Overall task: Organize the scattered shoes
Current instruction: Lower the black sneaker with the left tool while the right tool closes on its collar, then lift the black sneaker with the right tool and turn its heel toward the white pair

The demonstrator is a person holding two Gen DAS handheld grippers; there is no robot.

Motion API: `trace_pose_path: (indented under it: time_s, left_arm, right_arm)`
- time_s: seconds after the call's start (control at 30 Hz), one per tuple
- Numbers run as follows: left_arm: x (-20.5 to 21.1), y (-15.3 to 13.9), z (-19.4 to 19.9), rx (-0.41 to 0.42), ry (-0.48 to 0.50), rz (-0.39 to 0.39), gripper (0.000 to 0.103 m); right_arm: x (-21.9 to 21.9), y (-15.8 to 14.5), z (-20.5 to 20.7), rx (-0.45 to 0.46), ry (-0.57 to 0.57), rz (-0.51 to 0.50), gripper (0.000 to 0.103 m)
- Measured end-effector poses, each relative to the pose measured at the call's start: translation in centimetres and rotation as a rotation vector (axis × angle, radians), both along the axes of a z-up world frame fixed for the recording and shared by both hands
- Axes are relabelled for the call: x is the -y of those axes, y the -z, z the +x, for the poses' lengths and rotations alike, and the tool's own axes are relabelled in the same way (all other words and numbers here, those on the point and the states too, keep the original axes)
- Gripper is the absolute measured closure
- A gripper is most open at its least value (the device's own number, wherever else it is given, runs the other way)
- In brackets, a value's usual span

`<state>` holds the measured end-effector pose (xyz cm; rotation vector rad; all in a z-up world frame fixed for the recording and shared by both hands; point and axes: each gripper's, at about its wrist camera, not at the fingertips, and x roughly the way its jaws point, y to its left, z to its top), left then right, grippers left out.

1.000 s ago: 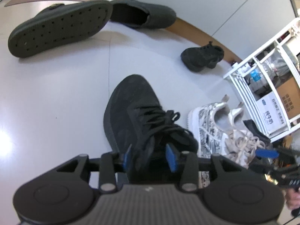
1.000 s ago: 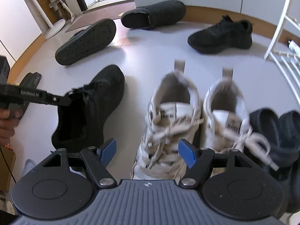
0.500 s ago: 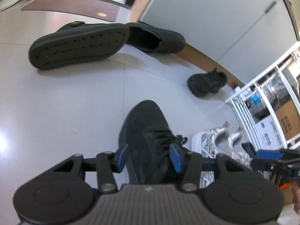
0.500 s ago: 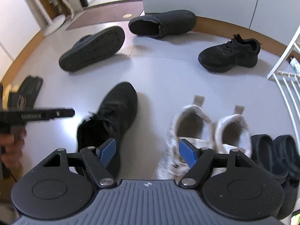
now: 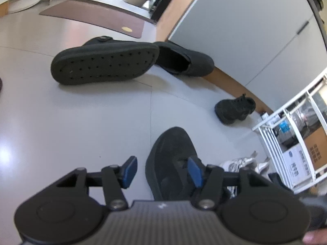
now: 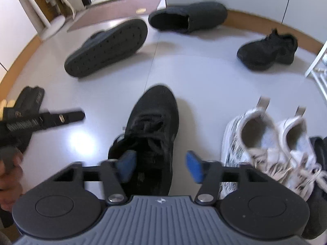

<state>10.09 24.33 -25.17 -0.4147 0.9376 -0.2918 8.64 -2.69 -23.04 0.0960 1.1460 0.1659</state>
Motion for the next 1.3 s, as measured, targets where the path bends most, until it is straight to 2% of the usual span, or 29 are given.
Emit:
trace_pose_path:
  time_s: [0.1, 0.27, 0.43, 0.9, 1.0, 1.13, 1.17, 1.3]
  left_arm:
    - [-0.2, 0.4, -0.2, -0.012, -0.003, 0.009, 0.045]
    - [-0.3, 1.2, -0.5, -0.04, -0.001, 0.006, 0.045]
    - [-0.3, 1.7, -0.3, -0.055, -0.006, 0.012, 0.045]
    - [1.2, 1.9, 0.2, -0.08, 0.025, 0.06, 0.045]
    - [1.2, 1.8, 0.4, -0.08, 0.027, 0.07, 0.045]
    - [0.7, 1.7, 0.4, -0.08, -0.001, 0.082, 0.045]
    - [0.6, 1.6, 0.4, -0.081, -0.004, 0.078, 0.045]
    - [0.3, 1.5, 0.3, -0.076, -0.013, 0.07, 0.045]
  right_arm:
    - [0.0, 1.5, 0.0, -0.035, 0.001, -0.003, 0.071]
    - [0.0, 3.2, -0.5, -0.08, -0.038, -0.017, 0.094]
    - [0.4, 3.5, -0.4, -0.068, -0.065, -0.007, 0.096]
    - [3.5, 3.8, 2.6, 0.001, -0.014, 0.003, 0.096]
    - [4.2, 2.7, 3.2, 0.014, 0.032, 0.048, 0.092]
    - [4.4, 0.9, 2.9, 0.049, 0.078, 0.136, 0.06]
    - [4.3, 0.5, 2.5, 0.051, 0.086, 0.164, 0.057]
    - [3.1, 0.6, 1.7, 0.022, 0.072, 0.21, 0.057]
